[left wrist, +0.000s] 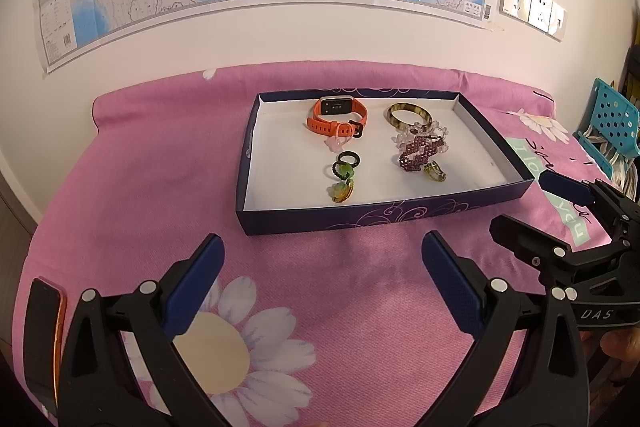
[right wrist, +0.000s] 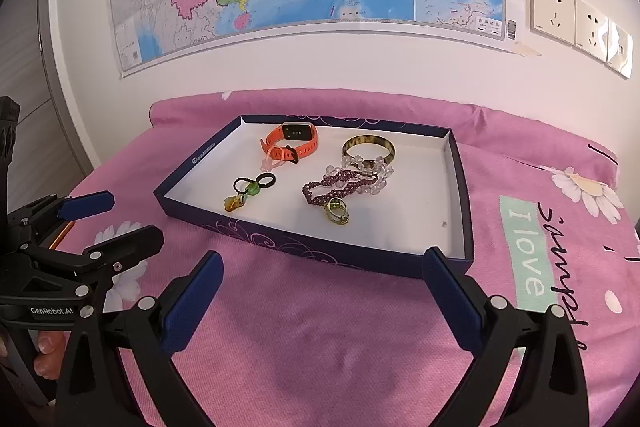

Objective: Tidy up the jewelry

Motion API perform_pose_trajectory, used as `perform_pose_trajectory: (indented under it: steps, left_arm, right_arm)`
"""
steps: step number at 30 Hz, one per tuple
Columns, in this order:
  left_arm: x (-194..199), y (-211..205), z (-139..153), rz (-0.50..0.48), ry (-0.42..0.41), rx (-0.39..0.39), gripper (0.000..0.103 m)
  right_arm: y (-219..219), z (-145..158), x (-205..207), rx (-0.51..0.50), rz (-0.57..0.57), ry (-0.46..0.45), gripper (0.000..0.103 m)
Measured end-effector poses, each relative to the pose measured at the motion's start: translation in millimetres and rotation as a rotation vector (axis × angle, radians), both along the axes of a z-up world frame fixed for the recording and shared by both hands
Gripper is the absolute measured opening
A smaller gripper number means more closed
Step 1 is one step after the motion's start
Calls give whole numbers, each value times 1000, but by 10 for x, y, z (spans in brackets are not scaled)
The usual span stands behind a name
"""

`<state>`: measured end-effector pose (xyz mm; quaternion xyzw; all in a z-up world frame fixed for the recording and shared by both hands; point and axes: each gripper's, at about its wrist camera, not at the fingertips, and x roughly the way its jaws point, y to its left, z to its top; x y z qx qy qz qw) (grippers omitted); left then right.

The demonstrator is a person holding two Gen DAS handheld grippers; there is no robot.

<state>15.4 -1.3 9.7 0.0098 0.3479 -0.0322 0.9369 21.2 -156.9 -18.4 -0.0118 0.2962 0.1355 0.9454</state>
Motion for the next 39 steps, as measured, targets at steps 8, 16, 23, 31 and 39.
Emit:
perform_pose_trajectory:
  steps: [8, 16, 23, 31, 39]
  left_arm:
    - [-2, 3, -9, -2, 1, 2, 97]
    - [-1, -2, -14, -3, 1, 2, 97]
    - [-1, -3, -16, -3, 2, 3, 97]
    - [2, -4, -17, -4, 2, 4, 97]
    - [5, -6, -16, -5, 2, 4, 97]
  right_arm:
    - [-1, 4, 3, 2, -2, -1, 96]
    - [-7, 17, 7, 5, -4, -7, 96]
    - [-16, 20, 0, 8, -5, -6, 96]
    - [-14, 22, -1, 9, -5, -5, 96]
    - [-12, 21, 5, 9, -5, -6, 96]
